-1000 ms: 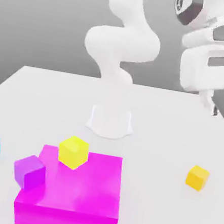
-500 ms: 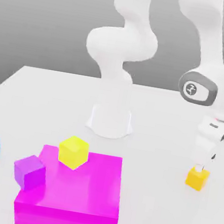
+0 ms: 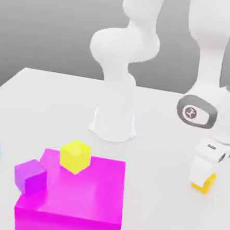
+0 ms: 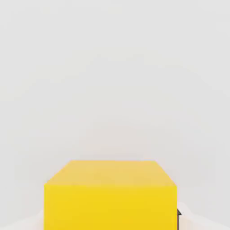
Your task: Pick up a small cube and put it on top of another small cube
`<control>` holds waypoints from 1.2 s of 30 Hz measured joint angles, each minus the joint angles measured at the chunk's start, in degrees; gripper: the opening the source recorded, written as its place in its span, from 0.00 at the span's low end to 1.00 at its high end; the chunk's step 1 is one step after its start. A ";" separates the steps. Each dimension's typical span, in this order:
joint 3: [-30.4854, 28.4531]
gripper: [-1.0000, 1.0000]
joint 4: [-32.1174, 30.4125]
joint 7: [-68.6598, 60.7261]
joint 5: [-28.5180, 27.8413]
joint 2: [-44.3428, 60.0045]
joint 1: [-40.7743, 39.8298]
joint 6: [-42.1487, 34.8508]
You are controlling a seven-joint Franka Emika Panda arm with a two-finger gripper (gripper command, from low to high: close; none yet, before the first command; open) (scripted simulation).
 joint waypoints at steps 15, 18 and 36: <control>-12.95 0.00 17.54 -18.01 6.58 -0.53 -19.36 -21.44; -17.21 0.00 20.48 -21.54 6.77 -0.35 -23.90 -24.11; -39.38 0.00 9.50 -44.50 11.98 -8.10 -61.34 -17.35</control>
